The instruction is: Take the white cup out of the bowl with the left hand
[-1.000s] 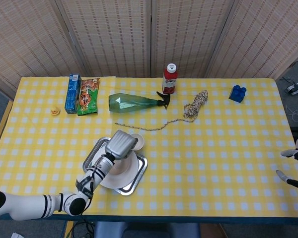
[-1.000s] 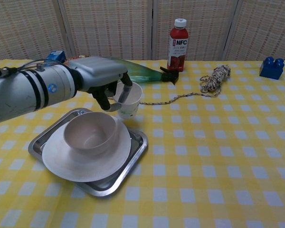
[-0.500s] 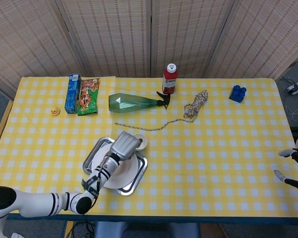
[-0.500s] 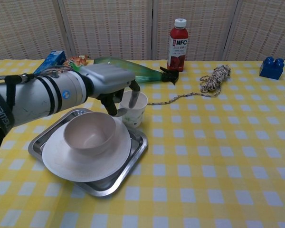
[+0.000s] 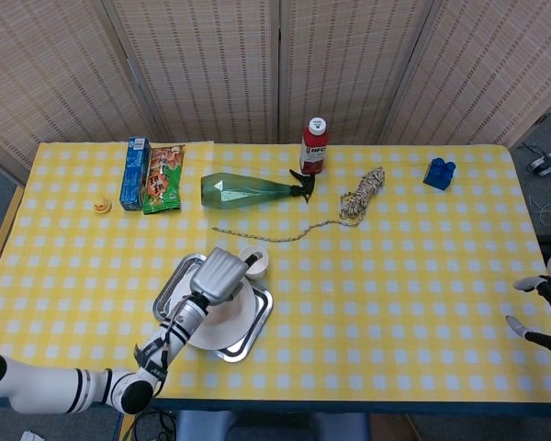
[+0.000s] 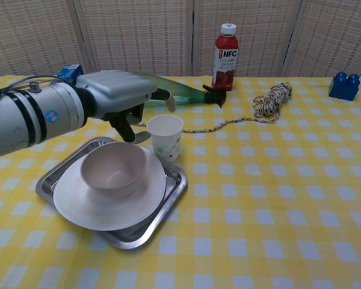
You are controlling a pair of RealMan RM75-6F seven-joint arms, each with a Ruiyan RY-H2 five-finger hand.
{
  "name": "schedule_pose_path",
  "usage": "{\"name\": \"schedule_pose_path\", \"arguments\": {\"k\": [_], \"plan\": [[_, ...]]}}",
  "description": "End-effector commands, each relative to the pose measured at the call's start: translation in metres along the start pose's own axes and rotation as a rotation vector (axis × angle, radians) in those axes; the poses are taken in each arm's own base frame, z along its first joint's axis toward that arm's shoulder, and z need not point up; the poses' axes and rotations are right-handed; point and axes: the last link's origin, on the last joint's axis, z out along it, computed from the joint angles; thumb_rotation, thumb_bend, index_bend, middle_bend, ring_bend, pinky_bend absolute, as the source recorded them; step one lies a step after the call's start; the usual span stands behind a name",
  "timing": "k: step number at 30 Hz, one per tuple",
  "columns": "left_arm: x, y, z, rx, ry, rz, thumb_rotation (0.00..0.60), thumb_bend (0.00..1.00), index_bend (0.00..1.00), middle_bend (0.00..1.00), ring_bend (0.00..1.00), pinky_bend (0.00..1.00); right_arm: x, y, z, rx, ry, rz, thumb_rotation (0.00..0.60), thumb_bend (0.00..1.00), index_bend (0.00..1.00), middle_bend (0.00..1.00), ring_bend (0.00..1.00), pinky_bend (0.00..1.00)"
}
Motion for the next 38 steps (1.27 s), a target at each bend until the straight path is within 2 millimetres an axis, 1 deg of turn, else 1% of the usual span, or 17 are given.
{"name": "schedule_pose_path", "arguments": {"k": [1, 4, 7, 13, 16, 18, 23, 27, 29, 32, 38], "plan": [[0.006, -0.011, -0.027, 0.019, 0.029, 0.008, 0.600, 0.41, 0.24, 1.00, 1.00, 1.00, -0.001, -0.001, 0.000, 0.000, -0.005, -0.004, 0.600, 0.04, 0.42, 0.44, 0.43, 0.62], [0.011, -0.018, -0.048, 0.029, 0.054, 0.000, 0.600, 0.41, 0.25, 1.00, 1.00, 1.00, -0.003, -0.001, 0.001, -0.003, -0.012, -0.010, 0.600, 0.04, 0.42, 0.44, 0.43, 0.62], [0.015, -0.031, -0.071, 0.048, 0.087, -0.010, 0.600, 0.41, 0.28, 0.99, 1.00, 1.00, -0.004, -0.002, 0.002, -0.006, -0.016, -0.014, 0.600, 0.04, 0.42, 0.44, 0.43, 0.62], [0.013, -0.055, -0.115, 0.107, 0.113, 0.022, 0.600, 0.41, 0.29, 0.96, 0.97, 1.00, -0.009, -0.006, 0.004, 0.001, -0.031, -0.030, 0.600, 0.04, 0.42, 0.44, 0.43, 0.62], [0.007, -0.066, -0.138, 0.140, 0.135, 0.073, 0.600, 0.41, 0.30, 0.93, 0.89, 1.00, -0.013, -0.009, 0.005, 0.008, -0.041, -0.056, 0.600, 0.04, 0.42, 0.44, 0.43, 0.62], [0.001, -0.072, -0.152, 0.165, 0.151, 0.092, 0.600, 0.41, 0.30, 0.88, 0.83, 1.00, -0.016, -0.010, 0.006, 0.008, -0.041, -0.094, 0.600, 0.04, 0.42, 0.44, 0.43, 0.62], [-0.014, -0.088, -0.184, 0.232, 0.180, 0.060, 0.600, 0.41, 0.30, 0.82, 0.78, 0.94, -0.020, -0.015, 0.006, 0.003, -0.043, -0.125, 0.600, 0.03, 0.42, 0.45, 0.43, 0.62], [-0.024, -0.105, -0.213, 0.317, 0.233, 0.133, 0.600, 0.41, 0.31, 0.77, 0.74, 0.89, -0.024, -0.016, 0.007, -0.005, -0.057, -0.128, 0.600, 0.04, 0.42, 0.45, 0.43, 0.62], [-0.032, -0.112, -0.228, 0.363, 0.254, 0.139, 0.600, 0.41, 0.31, 0.77, 0.73, 0.89, -0.027, -0.017, 0.008, -0.003, -0.068, -0.135, 0.600, 0.04, 0.42, 0.45, 0.43, 0.62], [-0.040, -0.123, -0.244, 0.419, 0.248, 0.114, 0.600, 0.41, 0.31, 0.76, 0.73, 0.88, -0.032, -0.020, 0.009, 0.000, -0.081, -0.150, 0.600, 0.04, 0.42, 0.45, 0.43, 0.62], [-0.050, -0.136, -0.261, 0.478, 0.220, 0.096, 0.600, 0.41, 0.31, 0.75, 0.72, 0.88, -0.040, -0.024, 0.010, 0.003, -0.113, -0.166, 0.600, 0.04, 0.42, 0.45, 0.43, 0.62]]}}
